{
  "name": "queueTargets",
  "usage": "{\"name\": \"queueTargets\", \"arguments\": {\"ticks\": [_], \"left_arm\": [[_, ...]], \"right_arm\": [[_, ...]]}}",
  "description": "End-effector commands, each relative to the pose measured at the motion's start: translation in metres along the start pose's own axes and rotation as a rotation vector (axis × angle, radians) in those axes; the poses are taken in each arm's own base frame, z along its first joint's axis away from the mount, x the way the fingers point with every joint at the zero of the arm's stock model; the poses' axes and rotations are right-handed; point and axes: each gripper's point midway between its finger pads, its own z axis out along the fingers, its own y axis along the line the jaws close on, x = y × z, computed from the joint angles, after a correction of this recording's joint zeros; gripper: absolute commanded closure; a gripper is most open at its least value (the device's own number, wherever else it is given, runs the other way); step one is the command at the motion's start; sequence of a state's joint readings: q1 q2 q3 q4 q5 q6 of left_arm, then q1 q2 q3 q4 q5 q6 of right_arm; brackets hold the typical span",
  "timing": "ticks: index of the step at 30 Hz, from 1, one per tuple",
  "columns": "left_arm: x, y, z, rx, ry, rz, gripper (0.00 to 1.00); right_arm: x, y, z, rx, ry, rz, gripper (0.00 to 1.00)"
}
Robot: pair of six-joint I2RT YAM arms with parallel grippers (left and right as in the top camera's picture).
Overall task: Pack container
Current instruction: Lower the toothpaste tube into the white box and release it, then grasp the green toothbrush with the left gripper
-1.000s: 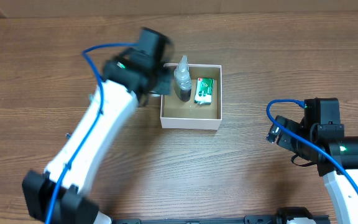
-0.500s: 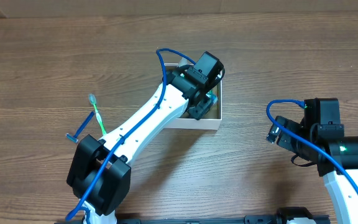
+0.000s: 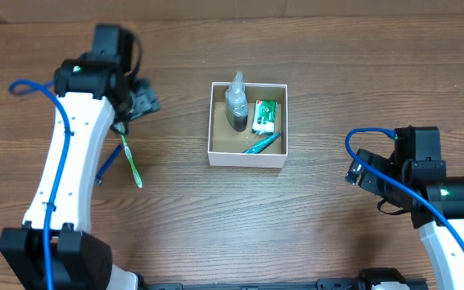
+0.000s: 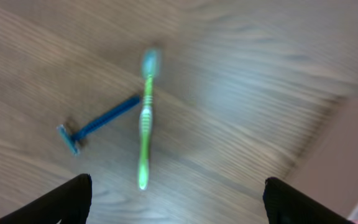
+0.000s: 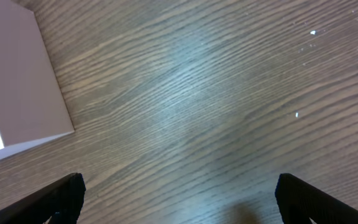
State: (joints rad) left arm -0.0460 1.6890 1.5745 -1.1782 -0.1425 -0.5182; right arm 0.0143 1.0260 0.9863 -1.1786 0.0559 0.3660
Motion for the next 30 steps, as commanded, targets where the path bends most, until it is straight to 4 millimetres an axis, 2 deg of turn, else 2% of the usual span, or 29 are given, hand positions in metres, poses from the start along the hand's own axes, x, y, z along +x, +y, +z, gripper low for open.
{"name": "queueTargets", "arguments": {"ticks": [1,4,7,12,16,20,23,24,27,30], "left_arm": [[0.041,0.021,0.058,-0.009,0.145,-0.043,0.12],[0.067,0.034,0.096,-0.033,0.186,-0.049,0.09],[0.073,0.037,0.120,-0.024,0.189,-0.020,0.08],[0.078,0.037,0.145,-0.024,0.231,-0.006,0.08],[0.081,0.026,0.165,0.040,0.265,0.017,0.08],[0.074,0.021,0.168,0.060,0.235,0.036,0.10],[0.073,0.021,0.168,0.062,0.230,0.035,0.30],[0.073,0.021,0.168,0.062,0.230,0.035,0.41],[0.073,0.021,0.168,0.062,0.231,0.035,0.65],[0.075,0.021,0.168,0.059,0.238,0.036,0.76]], "right_arm": [[0.000,-0.001,0.002,0.004,0.002,-0.001,0.00],[0.000,-0.001,0.002,0.004,0.002,-0.001,0.00],[0.000,-0.001,0.002,0.004,0.002,-0.002,0.00],[0.001,-0.001,0.002,0.006,0.006,-0.001,0.00],[0.001,-0.001,0.002,0.006,0.007,-0.001,0.00],[0.001,-0.001,0.002,0.006,0.007,-0.001,0.00],[0.001,-0.001,0.002,0.006,0.007,-0.001,0.00],[0.001,-0.001,0.002,0.006,0.007,-0.001,0.00],[0.001,-0.001,0.002,0.006,0.008,-0.001,0.00],[0.001,-0.001,0.002,0.006,0.008,-0.001,0.00]]}}
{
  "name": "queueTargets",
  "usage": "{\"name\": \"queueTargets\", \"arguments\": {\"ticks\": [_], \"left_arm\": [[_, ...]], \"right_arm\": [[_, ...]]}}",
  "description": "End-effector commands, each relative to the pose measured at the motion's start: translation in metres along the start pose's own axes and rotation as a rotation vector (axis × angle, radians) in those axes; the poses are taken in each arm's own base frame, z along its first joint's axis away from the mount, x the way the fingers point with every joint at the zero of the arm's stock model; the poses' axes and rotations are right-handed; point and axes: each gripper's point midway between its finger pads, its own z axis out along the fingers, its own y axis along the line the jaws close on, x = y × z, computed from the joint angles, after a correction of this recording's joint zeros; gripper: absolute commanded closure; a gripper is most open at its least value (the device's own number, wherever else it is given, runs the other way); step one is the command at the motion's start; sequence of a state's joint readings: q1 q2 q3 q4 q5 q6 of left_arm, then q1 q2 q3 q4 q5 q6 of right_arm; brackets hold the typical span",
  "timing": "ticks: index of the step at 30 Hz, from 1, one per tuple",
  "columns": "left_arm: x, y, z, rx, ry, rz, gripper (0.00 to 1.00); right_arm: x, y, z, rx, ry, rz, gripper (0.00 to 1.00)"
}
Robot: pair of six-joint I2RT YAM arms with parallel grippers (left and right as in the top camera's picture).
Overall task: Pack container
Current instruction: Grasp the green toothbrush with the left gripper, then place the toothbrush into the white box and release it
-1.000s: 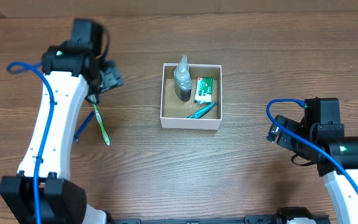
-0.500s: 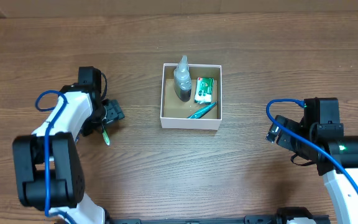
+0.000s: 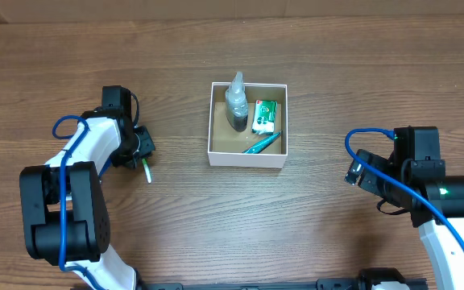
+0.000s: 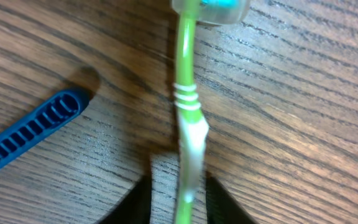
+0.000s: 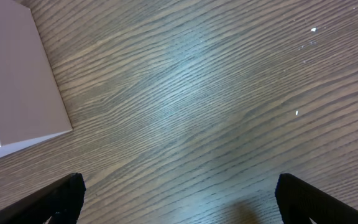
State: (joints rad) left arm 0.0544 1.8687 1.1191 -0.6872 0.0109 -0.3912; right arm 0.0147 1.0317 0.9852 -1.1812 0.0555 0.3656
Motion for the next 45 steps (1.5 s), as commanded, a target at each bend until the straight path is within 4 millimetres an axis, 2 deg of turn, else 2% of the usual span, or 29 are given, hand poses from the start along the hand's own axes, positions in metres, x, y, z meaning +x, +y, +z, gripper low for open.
{"name": "queueTargets", "arguments": {"ticks": [1,5,6,7,9,11,13,15,16,17,19,21,24,26,28,32,33,35,36,38,39,40,43,45], "left_arm": [[0.010,0.001,0.009,0.005,0.049,-0.002,0.83],[0.011,0.001,0.008,0.004,0.051,-0.002,0.96],[0.011,0.001,0.006,0.005,0.052,-0.001,0.96],[0.010,0.001,0.001,0.006,0.049,-0.001,0.96],[-0.002,-0.006,-0.022,0.025,0.004,0.010,0.96],[-0.018,-0.020,-0.056,0.061,-0.079,0.040,0.96],[-0.031,-0.041,-0.104,0.118,-0.195,0.090,0.96],[-0.034,-0.079,-0.169,0.202,-0.347,0.217,0.96],[-0.028,-0.095,-0.189,0.233,-0.394,0.278,0.96],[-0.014,-0.125,-0.219,0.285,-0.465,0.396,0.96],[0.013,-0.162,-0.239,0.320,-0.533,0.577,0.96],[0.043,-0.195,-0.240,0.311,-0.563,0.769,0.96],[0.088,-0.238,-0.220,0.318,-0.530,1.019,0.96],[0.107,-0.258,-0.195,0.301,-0.494,1.146,0.96],[0.113,-0.272,-0.166,0.283,-0.453,1.188,0.96],[0.101,-0.280,-0.116,0.249,-0.386,1.126,0.93],[0.097,-0.278,-0.107,0.239,-0.372,1.108,0.86],[0.088,-0.274,-0.107,0.213,-0.388,1.091,0.76],[0.085,-0.274,-0.111,0.203,-0.400,1.085,0.71],[0.077,-0.274,-0.127,0.190,-0.426,1.073,0.55],[0.075,-0.274,-0.141,0.194,-0.429,1.065,0.54],[0.073,-0.272,-0.156,0.191,-0.434,1.044,0.55],[0.053,-0.242,-0.202,0.101,-0.483,0.825,0.72],[0.033,-0.199,-0.232,0.030,-0.533,0.568,0.67]], "right_arm": [[0.000,-0.001,0.001,0.003,-0.001,0.000,0.00],[0.000,-0.001,0.001,0.003,-0.001,0.000,0.00],[0.000,-0.001,0.001,0.003,-0.001,0.000,0.00],[0.000,-0.001,0.001,0.003,-0.001,0.000,0.00],[0.000,-0.001,0.001,0.003,-0.002,0.000,0.00],[0.000,-0.001,0.001,0.003,-0.001,0.000,0.00],[0.000,-0.001,0.001,0.003,-0.001,0.000,0.00],[0.000,-0.001,0.001,0.003,-0.001,0.000,0.00],[0.000,-0.001,0.001,0.003,-0.002,0.000,0.00],[0.000,-0.001,0.001,0.003,-0.002,0.000,0.00],[0.000,-0.001,0.001,0.003,-0.002,0.000,0.00],[0.000,-0.001,0.001,0.003,-0.002,0.000,0.00],[0.000,-0.001,0.001,0.002,-0.003,0.000,0.00],[0.000,-0.001,0.001,0.002,-0.003,0.000,0.00],[0.000,-0.001,0.001,0.003,-0.001,0.000,0.00],[0.001,-0.001,0.001,0.004,0.002,0.000,0.00],[0.001,-0.002,0.001,0.004,0.003,0.000,0.00],[0.001,-0.002,0.001,0.004,0.003,0.000,0.00],[0.001,-0.002,0.001,0.004,0.003,0.000,0.00],[0.001,-0.002,0.001,0.005,0.003,0.000,0.00],[0.001,-0.002,0.001,0.004,0.003,0.000,0.00],[0.001,-0.002,0.001,0.005,0.003,0.000,0.00],[0.001,-0.001,0.001,0.004,0.002,0.000,0.00],[0.000,-0.001,0.001,0.003,0.000,0.000,0.00]]}}
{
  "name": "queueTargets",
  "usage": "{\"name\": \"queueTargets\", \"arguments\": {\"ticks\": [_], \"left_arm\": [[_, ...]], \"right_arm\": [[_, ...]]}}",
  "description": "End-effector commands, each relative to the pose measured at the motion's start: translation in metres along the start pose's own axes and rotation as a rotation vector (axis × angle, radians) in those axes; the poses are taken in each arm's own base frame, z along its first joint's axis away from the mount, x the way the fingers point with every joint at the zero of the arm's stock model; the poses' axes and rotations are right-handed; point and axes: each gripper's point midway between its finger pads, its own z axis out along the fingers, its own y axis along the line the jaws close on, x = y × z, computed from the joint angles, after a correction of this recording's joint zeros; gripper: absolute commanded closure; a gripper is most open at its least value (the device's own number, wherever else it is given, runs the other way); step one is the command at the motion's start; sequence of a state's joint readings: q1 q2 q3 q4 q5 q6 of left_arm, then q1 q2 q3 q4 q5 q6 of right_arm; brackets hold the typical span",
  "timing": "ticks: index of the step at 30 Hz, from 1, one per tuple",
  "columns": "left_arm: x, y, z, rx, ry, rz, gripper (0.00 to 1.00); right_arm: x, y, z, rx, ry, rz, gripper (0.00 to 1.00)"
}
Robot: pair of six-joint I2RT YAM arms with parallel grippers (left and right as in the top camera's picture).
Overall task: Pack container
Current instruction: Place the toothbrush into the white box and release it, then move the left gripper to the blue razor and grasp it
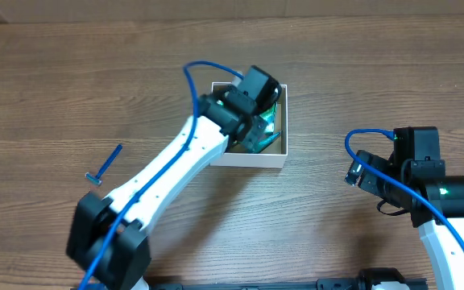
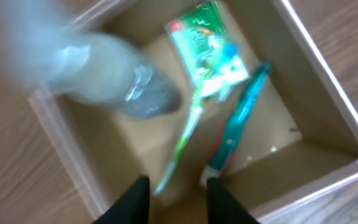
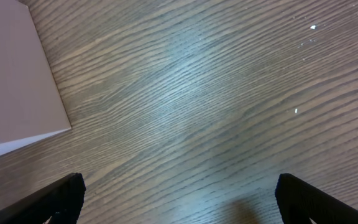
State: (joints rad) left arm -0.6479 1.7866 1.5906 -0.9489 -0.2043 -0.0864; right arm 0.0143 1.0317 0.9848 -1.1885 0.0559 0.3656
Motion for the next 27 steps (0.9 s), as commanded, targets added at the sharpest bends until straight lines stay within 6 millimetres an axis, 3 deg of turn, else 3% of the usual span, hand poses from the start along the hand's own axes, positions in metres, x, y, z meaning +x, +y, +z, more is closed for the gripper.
{"name": "queueTargets", "arguments": {"ticks": [1,4,5,6,8,10,14,16,22,27], "left_arm": [[-0.002,0.090,-0.084,-0.218,-0.147,-0.483,0.51],[0.038,0.152,-0.112,-0.278,-0.114,-0.753,0.30],[0.059,0.180,-0.118,-0.300,-0.087,-0.879,0.21],[0.070,0.193,-0.118,-0.303,-0.066,-0.953,0.17],[0.094,0.218,-0.112,-0.274,-0.014,-1.129,0.07],[0.129,0.241,-0.085,-0.204,0.060,-1.389,0.02],[0.186,0.246,-0.034,-0.269,0.165,-1.921,0.00],[0.199,0.240,-0.008,-0.280,0.189,-2.108,0.00],[0.212,0.230,0.055,-0.264,0.258,-2.202,0.06],[0.223,0.227,0.078,-0.309,0.318,-2.280,0.04]], "right_arm": [[-0.001,0.000,0.001,-0.001,-0.007,0.000,0.00],[-0.001,0.000,0.001,-0.001,-0.008,0.000,0.00],[-0.002,0.000,0.001,-0.001,-0.008,0.000,0.00],[-0.001,0.000,0.001,-0.001,-0.008,0.000,0.00],[-0.001,0.000,0.001,-0.001,-0.008,0.000,0.00],[-0.001,0.000,0.001,-0.001,-0.008,0.000,0.00],[-0.001,0.000,0.001,-0.001,-0.007,0.000,0.00],[-0.001,0.000,0.001,-0.001,-0.007,0.000,0.00],[-0.001,0.000,0.001,-0.001,-0.007,0.000,0.00],[-0.001,0.001,0.001,-0.007,-0.004,0.000,0.00]]}}
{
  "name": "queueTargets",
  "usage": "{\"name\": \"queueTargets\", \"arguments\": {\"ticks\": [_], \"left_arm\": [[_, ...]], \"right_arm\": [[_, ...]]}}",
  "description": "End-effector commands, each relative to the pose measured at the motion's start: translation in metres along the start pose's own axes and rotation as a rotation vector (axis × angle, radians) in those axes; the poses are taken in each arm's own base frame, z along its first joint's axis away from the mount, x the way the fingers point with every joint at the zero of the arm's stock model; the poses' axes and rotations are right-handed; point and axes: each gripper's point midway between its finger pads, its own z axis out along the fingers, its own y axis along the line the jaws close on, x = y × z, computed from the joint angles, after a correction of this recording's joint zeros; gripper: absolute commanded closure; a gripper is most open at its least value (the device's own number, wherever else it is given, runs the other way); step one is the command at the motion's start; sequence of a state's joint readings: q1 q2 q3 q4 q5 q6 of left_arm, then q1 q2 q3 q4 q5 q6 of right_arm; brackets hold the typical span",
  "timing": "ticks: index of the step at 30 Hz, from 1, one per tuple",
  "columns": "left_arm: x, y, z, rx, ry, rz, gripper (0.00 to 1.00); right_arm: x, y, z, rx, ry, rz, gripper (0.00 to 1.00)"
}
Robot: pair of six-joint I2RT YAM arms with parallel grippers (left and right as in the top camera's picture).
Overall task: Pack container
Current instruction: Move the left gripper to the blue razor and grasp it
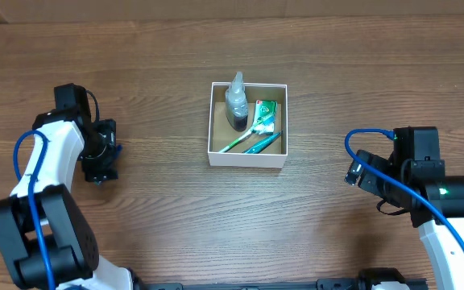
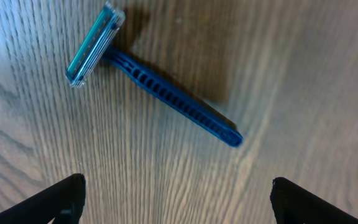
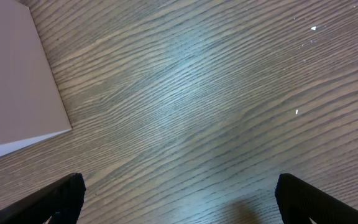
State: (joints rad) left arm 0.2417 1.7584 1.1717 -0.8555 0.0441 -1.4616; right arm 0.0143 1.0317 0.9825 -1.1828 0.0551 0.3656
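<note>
A white box [image 1: 246,158] stands mid-table holding a clear bottle [image 1: 235,101], a green packet [image 1: 265,115], a teal pen-like item [image 1: 264,143] and a green toothbrush [image 1: 237,142]. A blue razor [image 2: 160,93] lies flat on the wood at the left. My left gripper [image 2: 178,205] hangs above it, open and empty. In the overhead view that gripper [image 1: 99,165] covers most of the razor. My right gripper [image 3: 180,205] is open over bare wood, right of the box [image 3: 17,81].
Wooden table [image 1: 337,64] all round the box. The right arm [image 1: 425,189] sits at the right edge with its blue cable looping over it. The left arm [image 1: 51,169] runs along the left edge.
My left gripper was over the box with the green toothbrush in it. The toothbrush now lies in the box, and the gripper is open above the razor at the left.
My left gripper was first open above the toothbrush and razor lying on the table at the left. Then its jaws stood round the toothbrush. Later it held the toothbrush over the box; the toothbrush now lies inside. The right arm has not moved.
</note>
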Motion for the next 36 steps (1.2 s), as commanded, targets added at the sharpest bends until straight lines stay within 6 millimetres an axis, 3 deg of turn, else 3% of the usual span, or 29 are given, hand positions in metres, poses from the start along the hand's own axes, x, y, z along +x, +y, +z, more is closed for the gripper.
{"name": "queueTargets", "arguments": {"ticks": [1,9,16,22,27,31,34,36], "left_arm": [[0.006,0.002,0.017,-0.035,0.022,-0.106,0.04],[-0.004,0.005,0.041,-0.078,-0.027,-0.227,0.04],[-0.010,-0.003,0.042,-0.037,-0.059,-0.290,0.10],[-0.019,0.011,0.041,-0.089,-0.105,-0.315,0.04],[-0.019,0.012,0.041,-0.091,-0.110,-0.344,0.03],[-0.023,0.013,0.041,-0.093,-0.115,-0.365,0.05],[-0.024,0.018,0.043,-0.105,-0.116,-0.383,0.16],[-0.024,0.021,0.044,-0.110,-0.119,-0.387,0.17]], "right_arm": [[0.000,0.001,0.000,-0.005,-0.002,0.000,0.00],[0.000,0.000,0.000,-0.005,0.000,-0.001,0.00],[0.000,0.000,0.000,-0.005,-0.001,0.000,0.00],[0.000,0.000,0.000,-0.005,0.000,-0.001,0.00],[0.000,0.000,0.000,-0.005,0.000,-0.001,0.00],[0.000,0.000,0.000,-0.004,0.002,-0.001,0.00],[0.001,0.000,0.000,-0.004,0.002,-0.001,0.00],[0.001,0.000,0.000,-0.004,0.002,-0.001,0.00]]}}
